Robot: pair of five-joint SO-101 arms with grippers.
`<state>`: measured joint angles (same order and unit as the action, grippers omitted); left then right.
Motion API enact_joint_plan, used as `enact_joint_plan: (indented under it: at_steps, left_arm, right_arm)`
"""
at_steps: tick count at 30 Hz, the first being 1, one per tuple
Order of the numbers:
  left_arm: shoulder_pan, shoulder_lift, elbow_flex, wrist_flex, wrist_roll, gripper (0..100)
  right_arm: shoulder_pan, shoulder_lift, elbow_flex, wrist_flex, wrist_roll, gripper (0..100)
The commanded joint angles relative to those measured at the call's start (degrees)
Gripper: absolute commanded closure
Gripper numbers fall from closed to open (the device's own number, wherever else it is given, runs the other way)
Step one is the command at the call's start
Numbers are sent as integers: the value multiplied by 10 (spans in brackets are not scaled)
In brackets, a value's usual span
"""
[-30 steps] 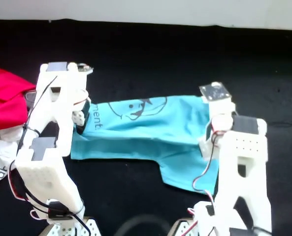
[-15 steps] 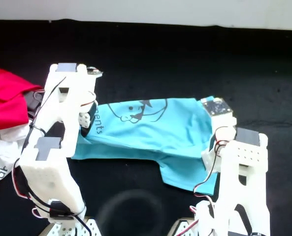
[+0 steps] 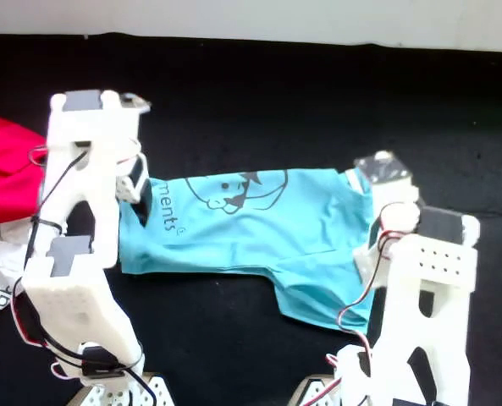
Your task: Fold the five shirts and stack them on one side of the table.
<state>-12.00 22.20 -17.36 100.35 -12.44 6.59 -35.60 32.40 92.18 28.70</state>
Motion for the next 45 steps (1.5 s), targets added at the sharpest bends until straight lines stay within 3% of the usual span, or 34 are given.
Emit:
enact_joint_plan:
  at_steps: [1,4,7,8,15,23,31,34,41,45]
  left_arm:
    - [-5,-34,-65,6,-2,822]
    - [4,-27,-98,-3,2,833]
    - [33,-10,-92,-55,3,989]
    - [42,3,-90,-68,4,995]
    - [61,156,-142,-139,51,991]
    - [18,321,-358,-139,51,991]
    - [8,436,-591,-136,52,991]
    - [17,447,-625,-129,52,991]
    - [40,446,-714,15,53,991]
    - [31,407,-705,18,65,992]
  right_arm:
    - [4,-8,-85,0,0,796]
    - [3,0,-94,-65,-53,806]
    - [-18,42,-94,-129,-94,947]
    - [-29,64,-95,-145,-101,998]
    - [-101,264,-111,-275,-145,992]
    - [-65,483,-222,-364,-153,992]
    - [-23,610,-384,-339,-153,992]
    - [-28,612,-422,-295,-153,992]
    - [-25,595,-508,-172,-153,992]
    - [-40,516,-495,-138,-150,992]
